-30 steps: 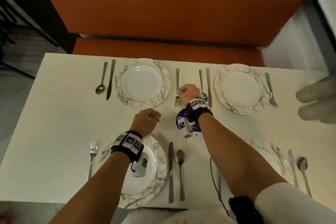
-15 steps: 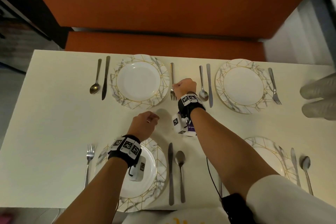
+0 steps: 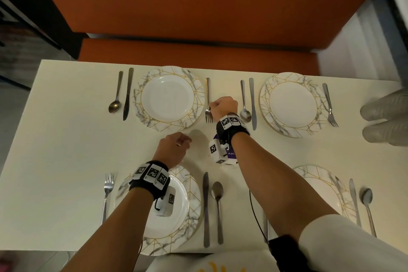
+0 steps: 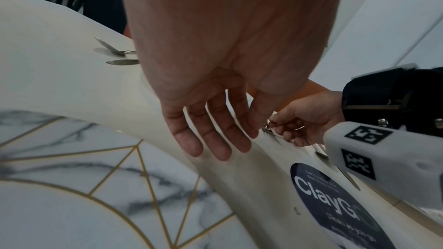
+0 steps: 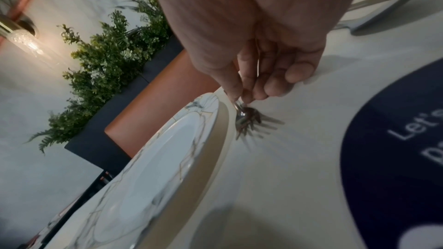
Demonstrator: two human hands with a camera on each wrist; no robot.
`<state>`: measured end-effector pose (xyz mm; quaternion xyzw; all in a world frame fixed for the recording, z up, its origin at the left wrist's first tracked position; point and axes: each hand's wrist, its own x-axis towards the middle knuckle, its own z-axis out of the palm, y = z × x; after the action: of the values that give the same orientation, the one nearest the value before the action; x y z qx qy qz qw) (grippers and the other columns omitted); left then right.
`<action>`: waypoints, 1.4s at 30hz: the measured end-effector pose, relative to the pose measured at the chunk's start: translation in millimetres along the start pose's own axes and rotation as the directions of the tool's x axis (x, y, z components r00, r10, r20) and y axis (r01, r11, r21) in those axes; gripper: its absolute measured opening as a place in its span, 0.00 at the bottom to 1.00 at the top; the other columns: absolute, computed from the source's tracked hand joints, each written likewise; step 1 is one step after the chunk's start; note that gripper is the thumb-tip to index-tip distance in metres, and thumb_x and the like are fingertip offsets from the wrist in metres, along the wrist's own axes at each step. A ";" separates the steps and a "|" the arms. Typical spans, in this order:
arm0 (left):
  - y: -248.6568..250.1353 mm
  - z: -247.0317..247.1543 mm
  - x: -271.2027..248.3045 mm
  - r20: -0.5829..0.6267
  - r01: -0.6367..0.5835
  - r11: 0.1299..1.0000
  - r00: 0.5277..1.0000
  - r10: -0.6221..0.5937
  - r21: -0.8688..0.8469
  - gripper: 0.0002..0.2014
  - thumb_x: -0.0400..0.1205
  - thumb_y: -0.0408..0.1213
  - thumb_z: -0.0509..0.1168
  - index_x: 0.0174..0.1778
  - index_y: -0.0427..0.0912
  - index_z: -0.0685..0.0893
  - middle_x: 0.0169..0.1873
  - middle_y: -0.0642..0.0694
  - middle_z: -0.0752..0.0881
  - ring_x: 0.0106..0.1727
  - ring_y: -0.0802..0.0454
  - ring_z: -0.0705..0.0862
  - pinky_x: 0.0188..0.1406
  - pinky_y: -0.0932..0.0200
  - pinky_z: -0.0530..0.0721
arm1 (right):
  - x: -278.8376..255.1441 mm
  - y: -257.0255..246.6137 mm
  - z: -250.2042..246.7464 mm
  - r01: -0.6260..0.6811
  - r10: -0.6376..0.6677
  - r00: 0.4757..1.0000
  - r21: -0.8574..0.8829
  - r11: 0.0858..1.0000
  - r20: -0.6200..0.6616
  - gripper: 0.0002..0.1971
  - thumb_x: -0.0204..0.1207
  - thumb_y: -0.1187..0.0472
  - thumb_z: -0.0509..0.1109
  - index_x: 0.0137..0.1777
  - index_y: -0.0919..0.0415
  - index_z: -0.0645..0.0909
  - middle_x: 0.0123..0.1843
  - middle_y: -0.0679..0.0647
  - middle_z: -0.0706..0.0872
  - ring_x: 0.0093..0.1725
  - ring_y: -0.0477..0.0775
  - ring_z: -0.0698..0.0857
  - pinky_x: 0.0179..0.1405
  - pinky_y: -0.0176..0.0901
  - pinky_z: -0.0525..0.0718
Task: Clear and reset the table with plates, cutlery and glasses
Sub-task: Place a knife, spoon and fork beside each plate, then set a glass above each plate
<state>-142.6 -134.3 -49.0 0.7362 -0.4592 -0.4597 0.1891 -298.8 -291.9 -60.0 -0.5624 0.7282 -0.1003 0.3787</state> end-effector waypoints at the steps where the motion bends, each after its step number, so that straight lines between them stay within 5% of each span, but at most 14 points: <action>1: 1.7 -1.1 -0.5 -0.006 -0.012 1.000 1.000 0.012 0.002 0.06 0.86 0.38 0.68 0.51 0.54 0.90 0.43 0.56 0.92 0.47 0.58 0.90 0.49 0.66 0.84 | -2.4 1.2 -2.9 0.023 -0.023 1.000 0.001 1.000 -0.013 0.12 0.82 0.58 0.69 0.46 0.65 0.91 0.44 0.55 0.92 0.42 0.53 0.86 0.39 0.40 0.83; 8: 23.1 -2.5 -5.0 -0.026 -0.067 0.998 0.997 0.067 0.001 0.07 0.86 0.38 0.67 0.51 0.49 0.91 0.44 0.54 0.92 0.45 0.53 0.90 0.42 0.68 0.81 | -28.1 27.3 -26.4 0.193 -0.187 0.980 0.103 0.976 -0.064 0.10 0.80 0.65 0.68 0.49 0.52 0.91 0.49 0.46 0.92 0.48 0.47 0.88 0.41 0.29 0.83; 13: 51.4 13.3 -12.5 -0.017 -0.159 0.987 0.987 0.158 -0.026 0.07 0.86 0.38 0.67 0.51 0.49 0.91 0.44 0.53 0.92 0.48 0.52 0.90 0.52 0.57 0.87 | -58.1 58.7 -58.6 0.291 -0.279 0.953 0.102 0.951 -0.117 0.09 0.81 0.65 0.70 0.52 0.57 0.91 0.48 0.46 0.90 0.40 0.37 0.81 0.35 0.14 0.72; 17: 85.7 39.4 -23.8 0.020 -0.244 0.969 0.969 0.245 -0.030 0.07 0.86 0.36 0.67 0.51 0.49 0.91 0.46 0.51 0.92 0.50 0.51 0.91 0.56 0.50 0.90 | -84.9 92.1 -95.0 0.300 -0.274 0.944 0.135 0.944 -0.181 0.08 0.79 0.63 0.71 0.51 0.56 0.91 0.43 0.44 0.89 0.38 0.36 0.82 0.39 0.23 0.75; 20: 118.1 66.5 -35.4 0.055 -0.283 0.958 0.957 0.285 -0.048 0.08 0.87 0.36 0.66 0.50 0.50 0.90 0.46 0.50 0.92 0.50 0.52 0.91 0.54 0.54 0.90 | -104.3 119.5 -128.2 0.311 -0.270 0.931 0.145 0.939 -0.247 0.08 0.78 0.64 0.72 0.50 0.55 0.91 0.42 0.46 0.91 0.41 0.44 0.87 0.42 0.30 0.80; 27: 211.9 142.4 -57.6 0.131 -0.435 0.900 0.892 0.432 -0.009 0.08 0.88 0.37 0.66 0.55 0.47 0.91 0.44 0.52 0.93 0.44 0.61 0.89 0.43 0.67 0.86 | -124.0 190.3 -221.2 0.318 -0.216 0.892 0.211 0.925 -0.396 0.08 0.76 0.67 0.72 0.48 0.54 0.92 0.39 0.42 0.89 0.41 0.43 0.88 0.41 0.20 0.77; 33: 301.1 219.7 -61.0 0.186 -0.557 0.829 0.821 0.540 0.049 0.07 0.87 0.39 0.67 0.55 0.50 0.91 0.46 0.56 0.92 0.47 0.58 0.89 0.52 0.58 0.87 | -116.1 253.9 -315.9 0.324 -0.208 0.845 0.163 0.932 -0.493 0.10 0.77 0.68 0.70 0.49 0.55 0.92 0.40 0.41 0.89 0.37 0.34 0.84 0.41 0.25 0.78; 37: 363.1 279.4 -62.2 0.189 -0.637 0.763 0.767 0.613 0.108 0.08 0.87 0.39 0.68 0.58 0.47 0.91 0.52 0.52 0.91 0.50 0.53 0.87 0.55 0.59 0.84 | -98.9 301.5 -386.3 0.312 -0.215 0.791 0.075 0.947 -0.572 0.12 0.77 0.69 0.67 0.49 0.56 0.91 0.45 0.45 0.90 0.38 0.38 0.82 0.45 0.23 0.76; 42: 415.2 341.5 -46.6 0.247 -0.707 0.662 0.708 0.662 0.249 0.17 0.82 0.42 0.74 0.67 0.47 0.86 0.61 0.47 0.83 0.59 0.48 0.84 0.62 0.52 0.83 | -71.0 345.6 -445.8 0.179 -0.193 0.820 -0.078 0.981 -0.539 0.19 0.68 0.67 0.67 0.57 0.49 0.86 0.54 0.54 0.84 0.55 0.60 0.81 0.57 0.50 0.83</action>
<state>-648.8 -256.0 92.7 0.4966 -0.7831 -0.3210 0.1924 -846.0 -233.1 82.5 -0.5836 0.7483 -0.2834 0.1383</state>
